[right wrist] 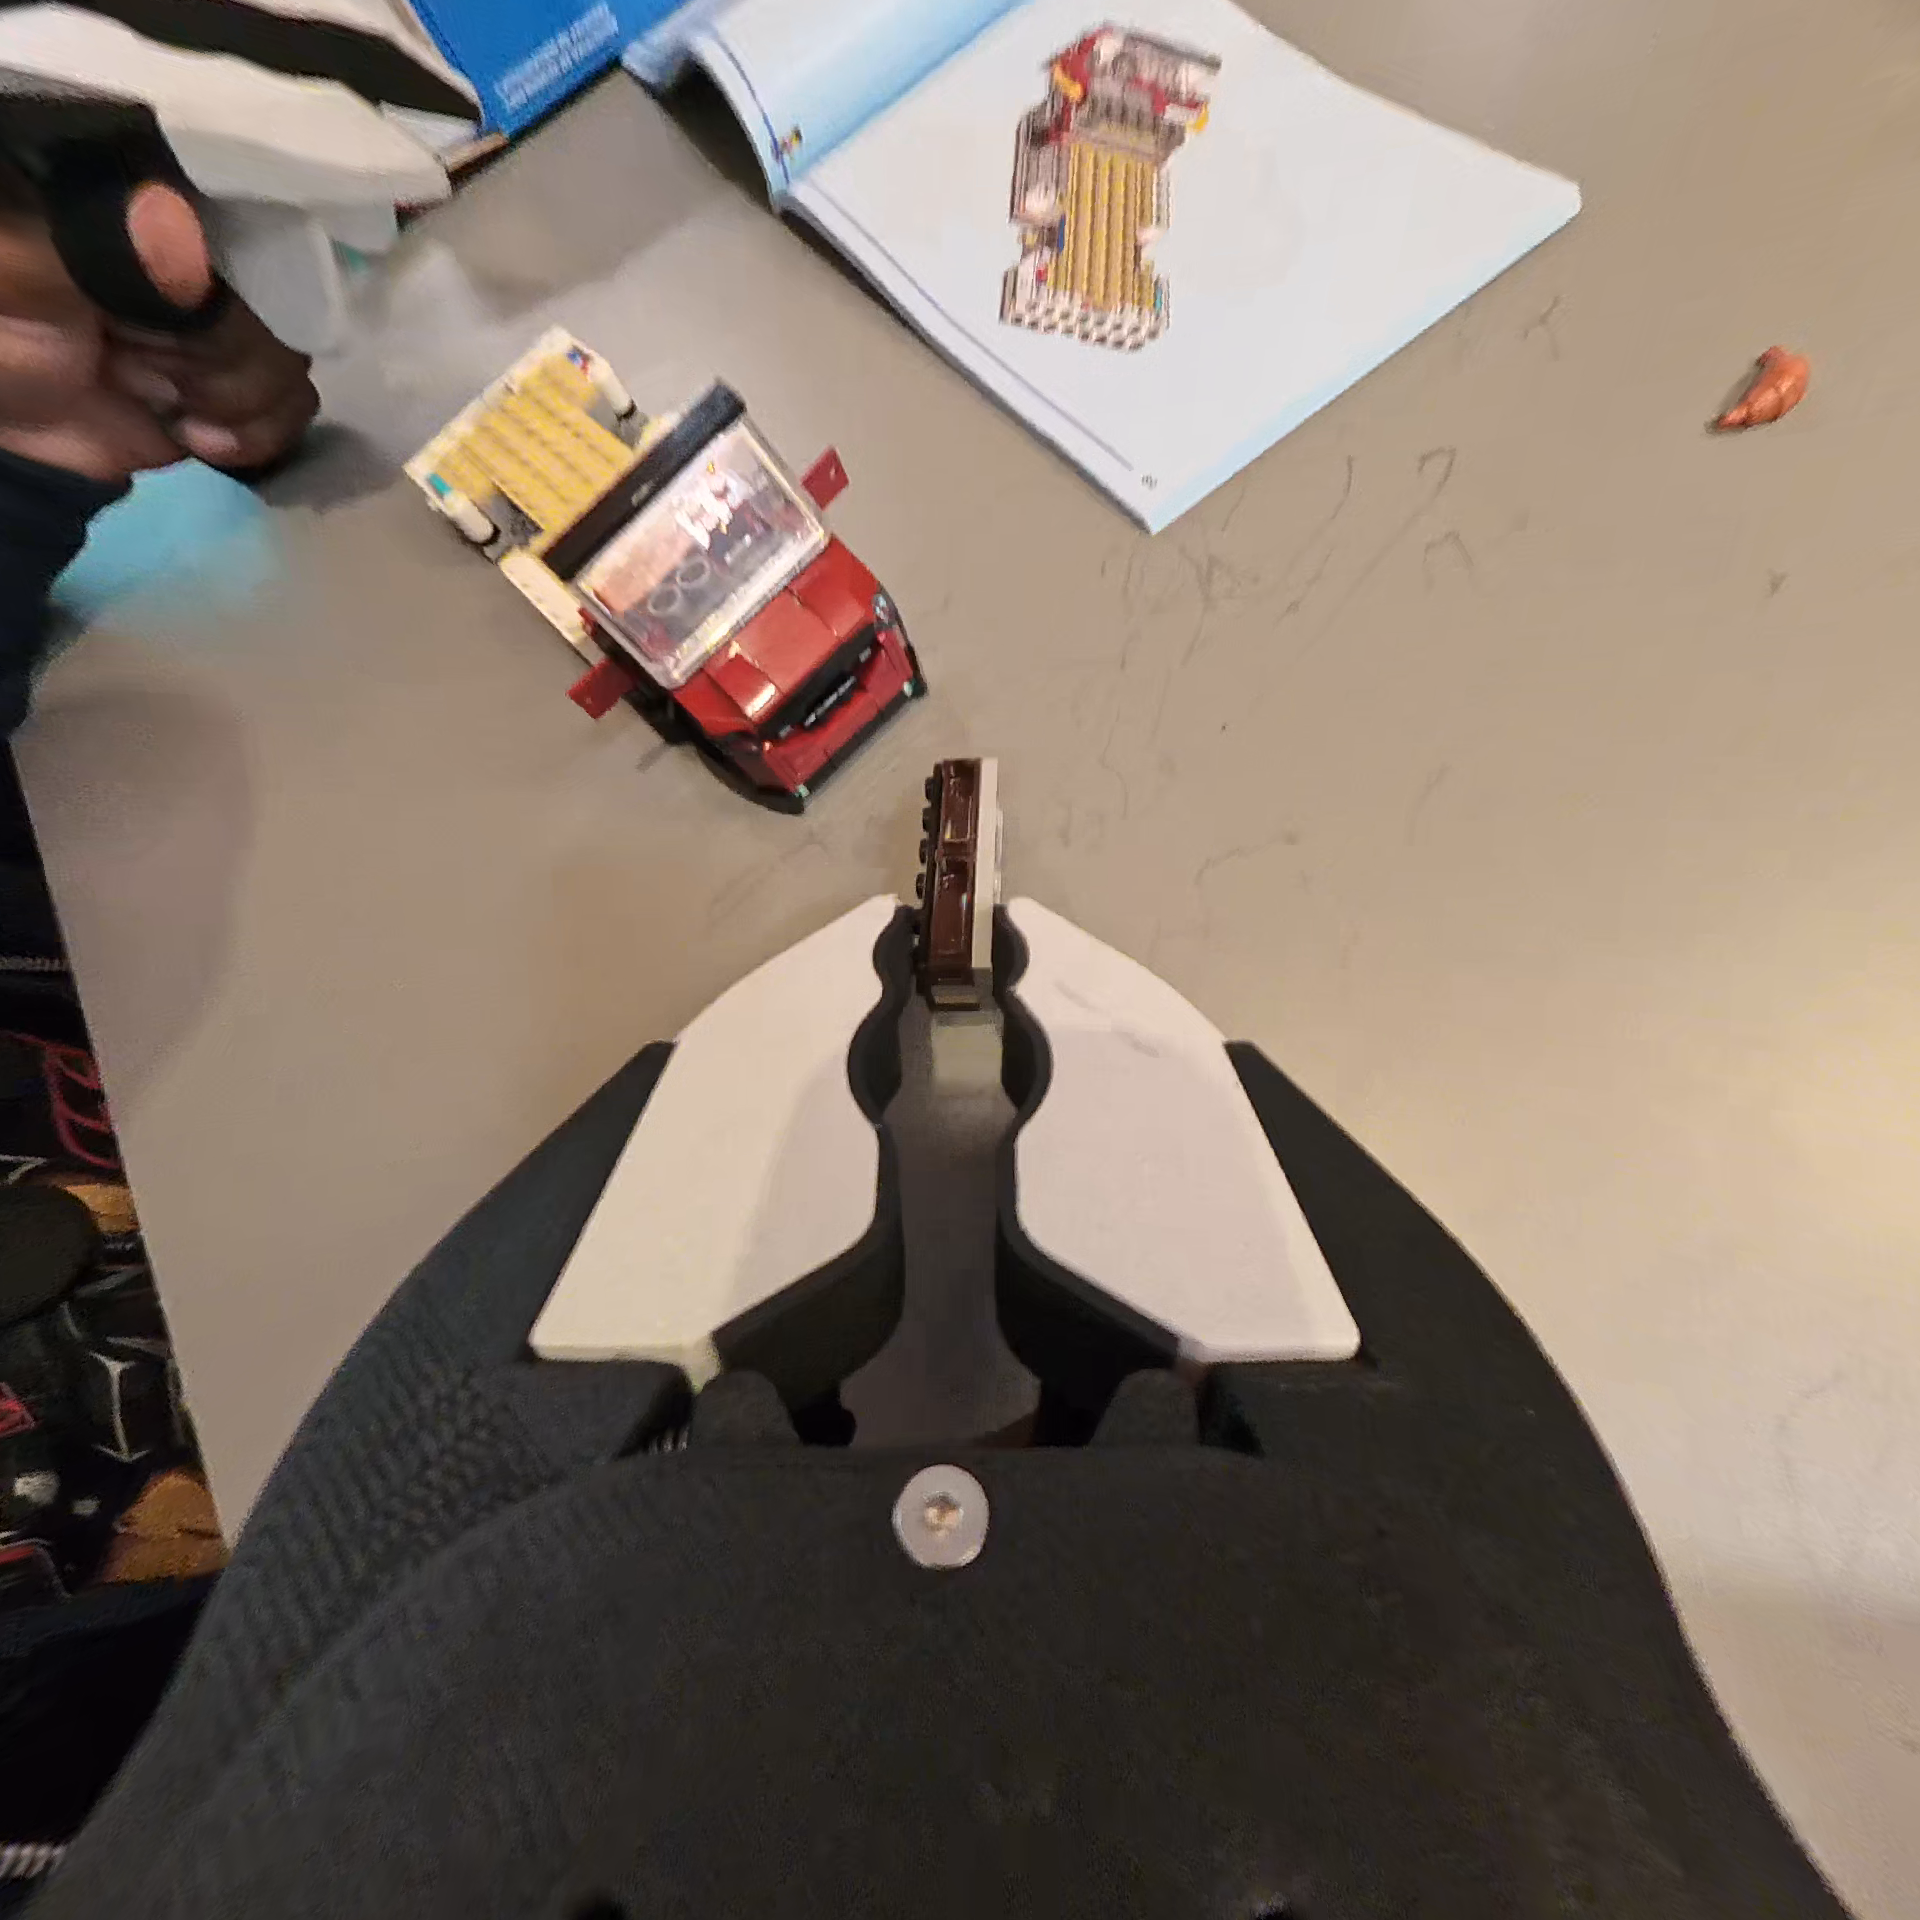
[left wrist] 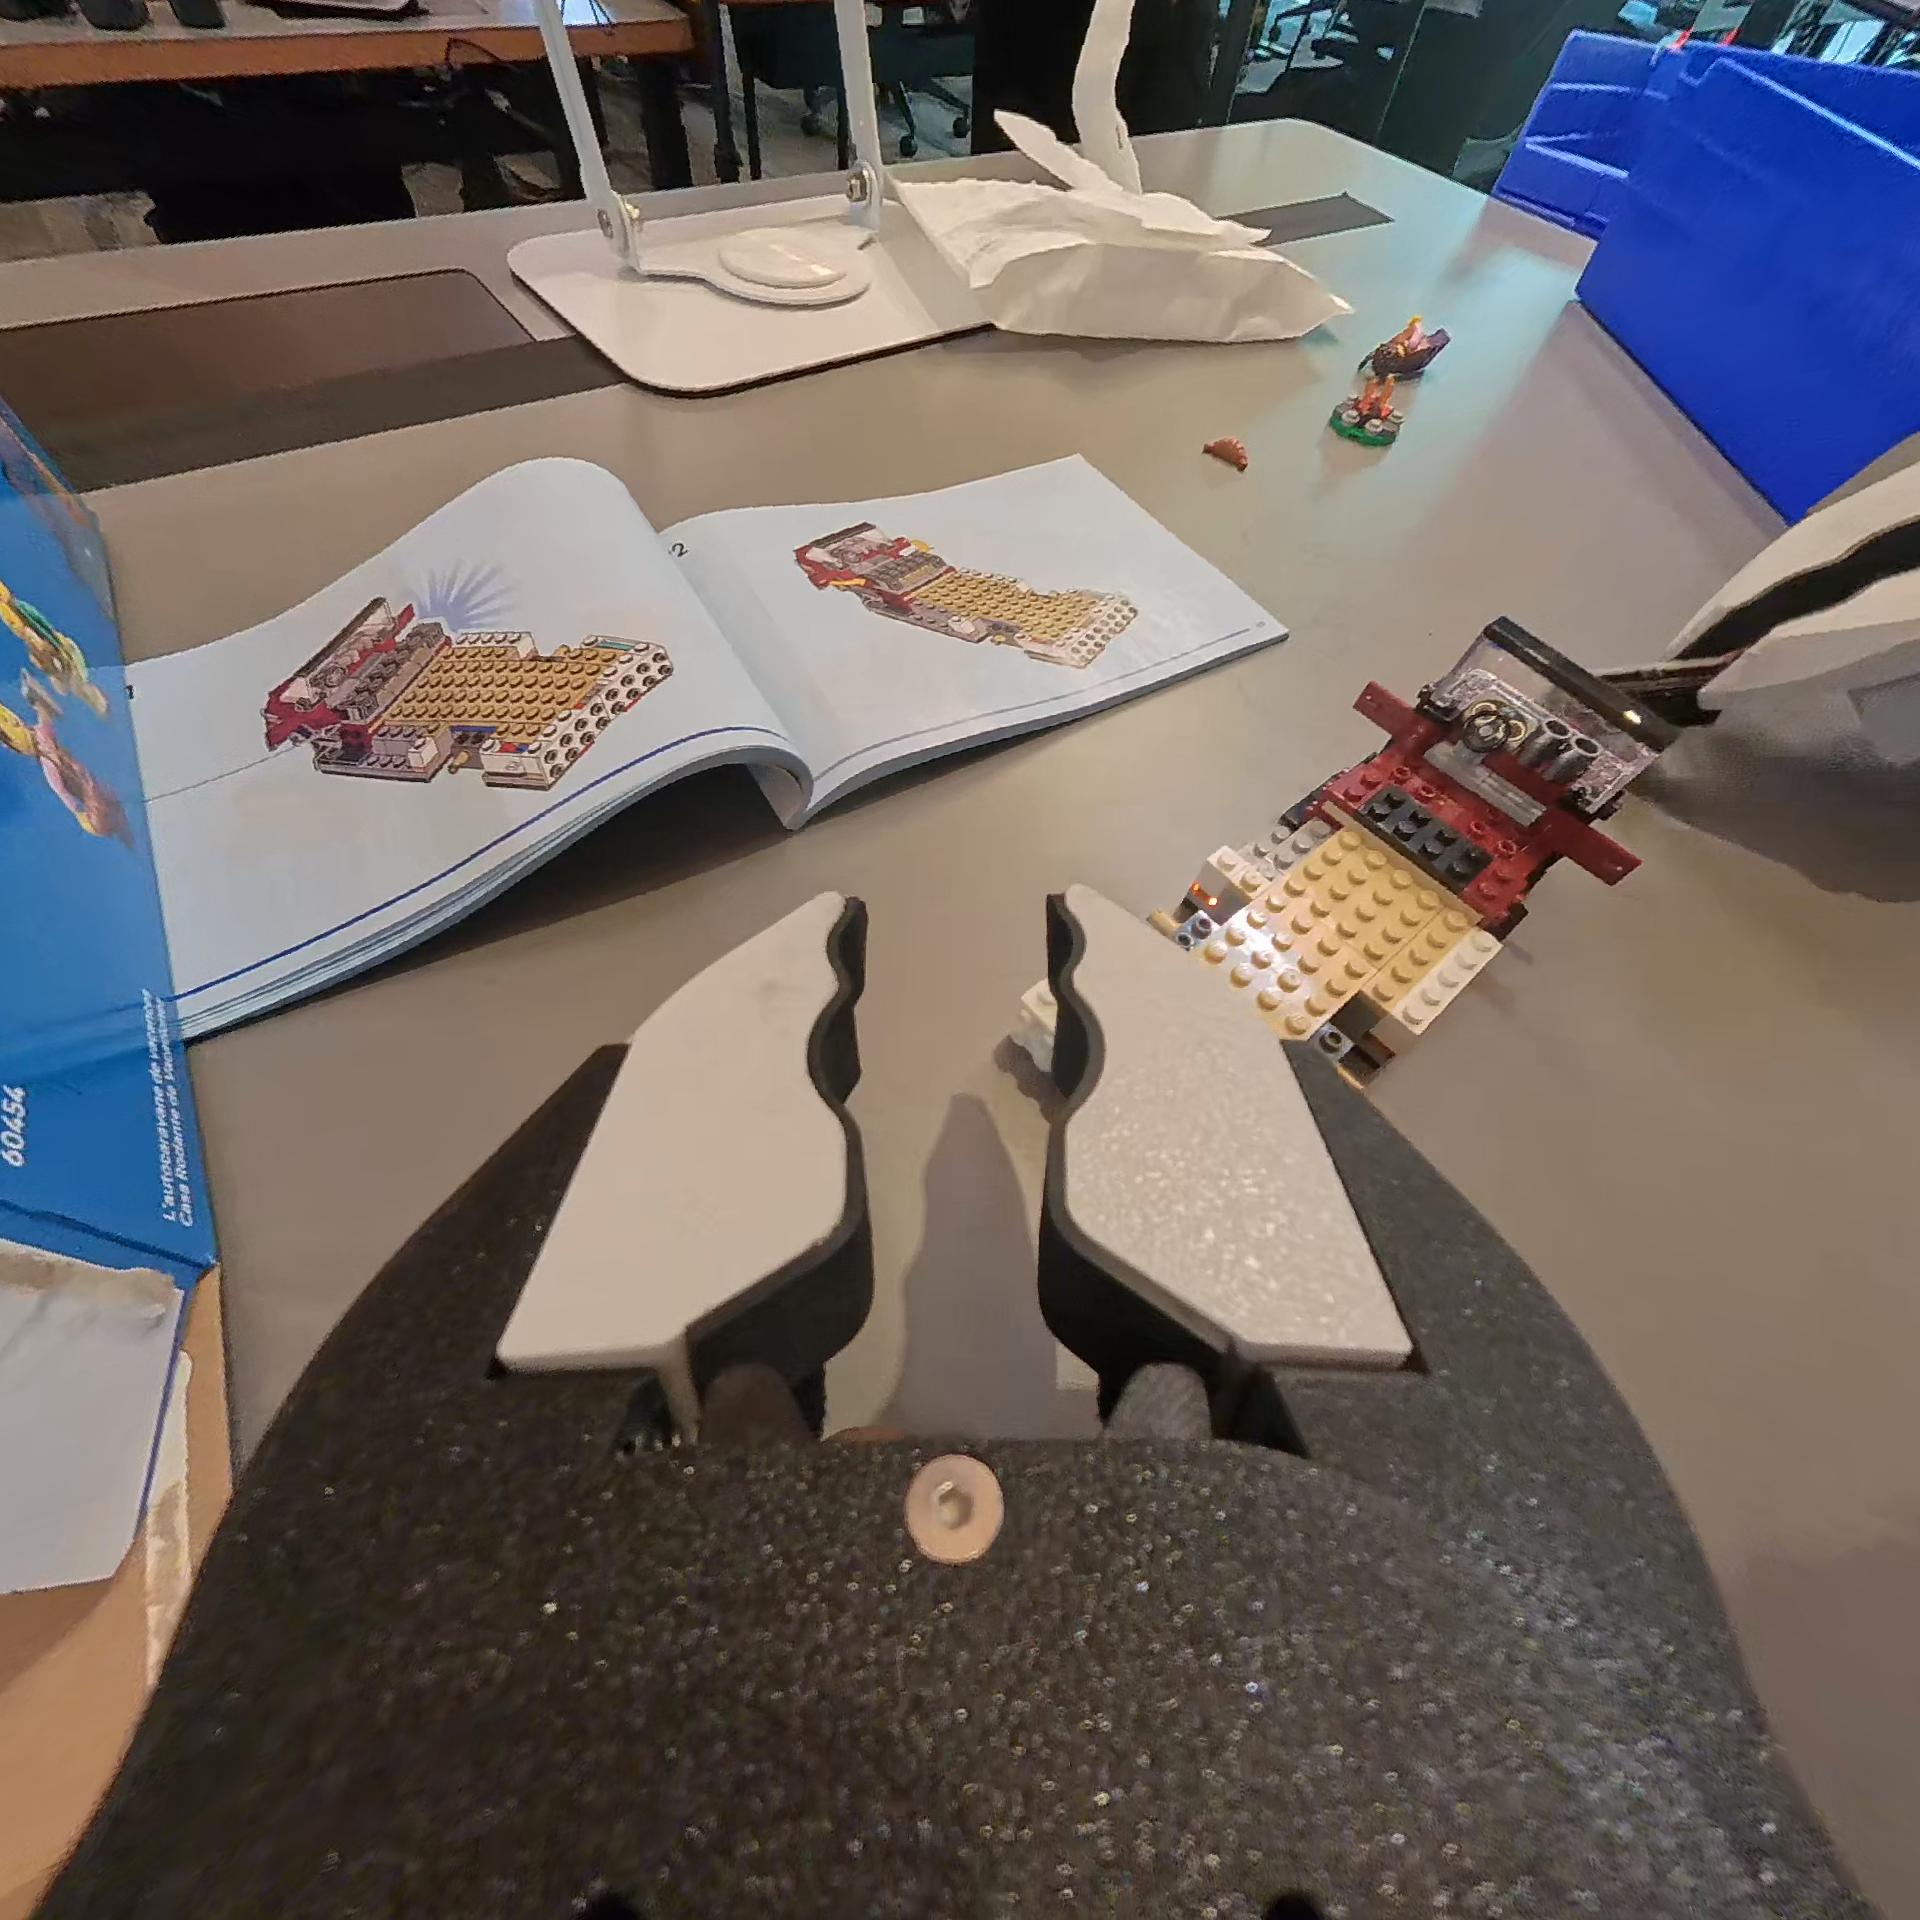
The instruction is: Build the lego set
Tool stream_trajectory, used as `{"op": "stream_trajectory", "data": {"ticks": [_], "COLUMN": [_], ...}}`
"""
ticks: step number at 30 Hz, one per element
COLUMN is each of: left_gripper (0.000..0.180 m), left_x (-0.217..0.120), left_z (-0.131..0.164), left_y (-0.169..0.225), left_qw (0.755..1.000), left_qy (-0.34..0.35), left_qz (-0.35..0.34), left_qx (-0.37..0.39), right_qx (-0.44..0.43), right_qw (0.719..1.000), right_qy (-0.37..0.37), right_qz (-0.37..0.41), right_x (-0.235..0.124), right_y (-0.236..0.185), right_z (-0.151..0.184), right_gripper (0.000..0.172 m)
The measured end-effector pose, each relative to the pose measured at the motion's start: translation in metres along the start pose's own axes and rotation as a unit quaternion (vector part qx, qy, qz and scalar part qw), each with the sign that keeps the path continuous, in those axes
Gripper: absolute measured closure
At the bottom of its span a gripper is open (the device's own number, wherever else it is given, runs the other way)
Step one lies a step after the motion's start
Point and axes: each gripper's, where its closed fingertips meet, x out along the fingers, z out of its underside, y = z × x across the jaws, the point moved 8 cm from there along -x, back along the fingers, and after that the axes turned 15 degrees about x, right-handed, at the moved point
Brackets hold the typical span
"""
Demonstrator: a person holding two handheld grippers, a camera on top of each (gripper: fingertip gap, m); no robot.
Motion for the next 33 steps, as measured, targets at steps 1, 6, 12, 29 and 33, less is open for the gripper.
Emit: {"op": "stream_trajectory", "data": {"ticks": [1, 6, 12, 29, 33], "left_gripper": [0.147, 0.147, 0.148, 0.148, 0.147], "left_x": [0.0, 0.0, -0.002, -0.005, -0.004], "left_z": [0.0, -0.001, -0.002, -0.002, -0.003], "left_y": [0.001, 0.003, 0.001, 0.004, 0.006], "left_qw": [1.0, 1.0, 1.0, 0.999, 0.999], "left_qy": [0.003, 0.008, 0.019, 0.034, 0.037], "left_qz": [0.001, 0.006, 0.003, 0.022, 0.033], "left_qx": [0.001, 0.004, 0.001, -0.007, -0.007], "right_qx": [-0.007, -0.039, -0.074, -0.062, -0.037], "right_qw": [1.0, 0.999, 0.997, 0.994, 0.994], "right_qy": [0.011, 0.027, 0.033, 0.03, 0.025], "right_qz": [0.003, 0.014, 0.007, -0.085, -0.099], "right_x": [-0.002, -0.004, 0.006, 0.053, 0.064], "right_y": [0.0, -0.003, -0.009, -0.054, -0.06], "right_z": [-0.003, -0.014, -0.033, -0.094, -0.096], "right_gripper": [0.158, 0.158, 0.158, 0.158, 0.158]}}
